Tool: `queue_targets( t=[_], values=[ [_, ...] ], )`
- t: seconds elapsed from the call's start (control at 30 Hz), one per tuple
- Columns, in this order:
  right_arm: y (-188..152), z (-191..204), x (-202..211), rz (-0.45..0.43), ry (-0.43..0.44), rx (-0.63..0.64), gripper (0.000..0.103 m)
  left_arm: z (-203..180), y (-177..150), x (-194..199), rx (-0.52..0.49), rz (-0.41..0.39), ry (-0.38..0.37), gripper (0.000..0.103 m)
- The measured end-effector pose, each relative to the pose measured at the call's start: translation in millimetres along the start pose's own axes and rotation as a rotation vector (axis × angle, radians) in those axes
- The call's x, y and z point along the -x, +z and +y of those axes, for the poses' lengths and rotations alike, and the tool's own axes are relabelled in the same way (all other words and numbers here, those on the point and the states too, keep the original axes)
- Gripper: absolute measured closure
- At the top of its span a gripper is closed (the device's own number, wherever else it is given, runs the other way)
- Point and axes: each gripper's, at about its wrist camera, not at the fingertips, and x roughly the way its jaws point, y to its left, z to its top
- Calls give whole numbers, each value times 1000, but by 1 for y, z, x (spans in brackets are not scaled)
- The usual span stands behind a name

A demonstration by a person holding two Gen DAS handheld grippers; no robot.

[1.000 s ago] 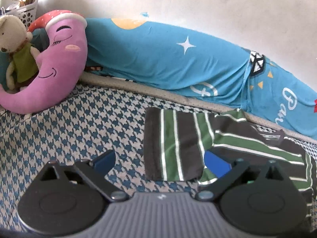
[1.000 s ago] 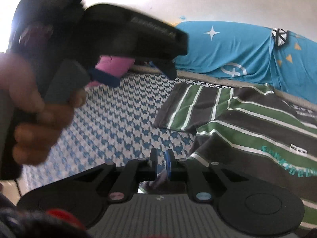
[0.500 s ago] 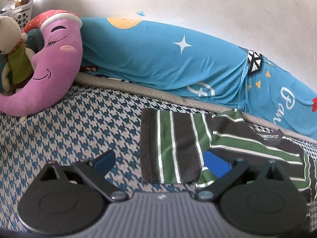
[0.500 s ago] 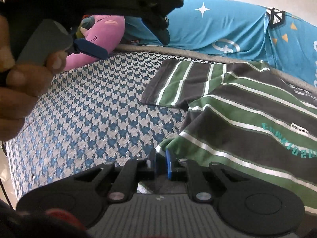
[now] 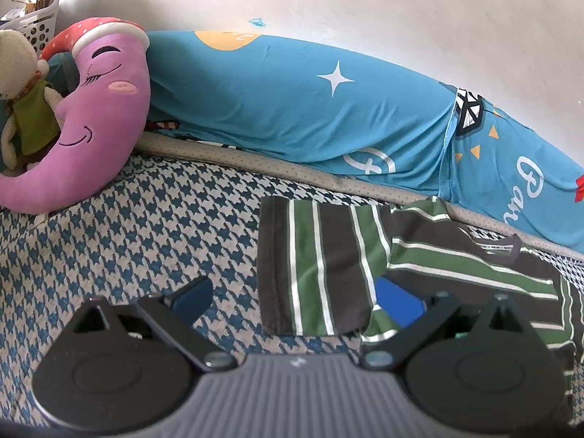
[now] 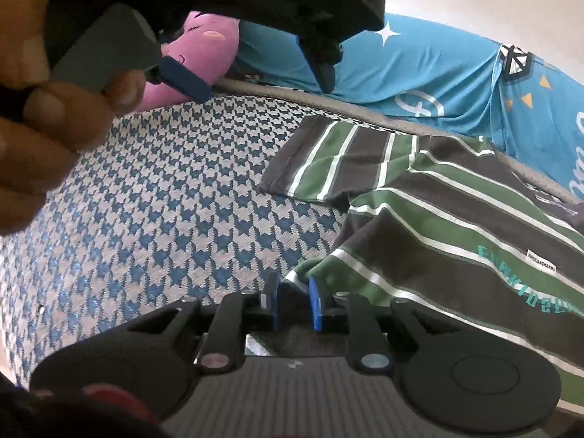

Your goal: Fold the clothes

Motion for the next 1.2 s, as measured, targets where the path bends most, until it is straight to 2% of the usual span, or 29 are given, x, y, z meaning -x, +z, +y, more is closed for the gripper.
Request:
queue_targets(
  t=[0.07, 0.17, 0.23, 0.33, 0.5, 0.6, 0.7, 0.8, 1.2],
  values=[
    [-1, 1, -1, -4, -1, -8, 89, 0, 0, 0, -2, 1, -1, 3],
    [-1, 0, 3, -14, 3, -43, 99, 0, 0, 0, -9, 1, -1, 3],
    [2, -3, 9, -50, 49, -76, 99, 1, 0, 0, -8, 2, 0, 3],
    [4, 0, 16, -90, 108, -55, 99, 3, 1, -3, 3, 8, 3, 3],
    [5, -8, 7, -22, 115, -117, 96, 12, 3, -15, 63, 58, -19, 3],
    [6, -4, 10, -10, 213, -81, 96, 15, 3, -16, 88, 71, -41, 3],
    [5, 3, 12, 8, 267, -64, 96, 12, 1, -16, 69, 74, -38, 3],
    [5, 5, 20, -13, 242, -17, 95, 6, -3, -17, 48, 79, -42, 3],
    [4, -50, 46, -21, 98, -130, 94, -28, -21, -22, -53, 104, -38, 3]
  ],
)
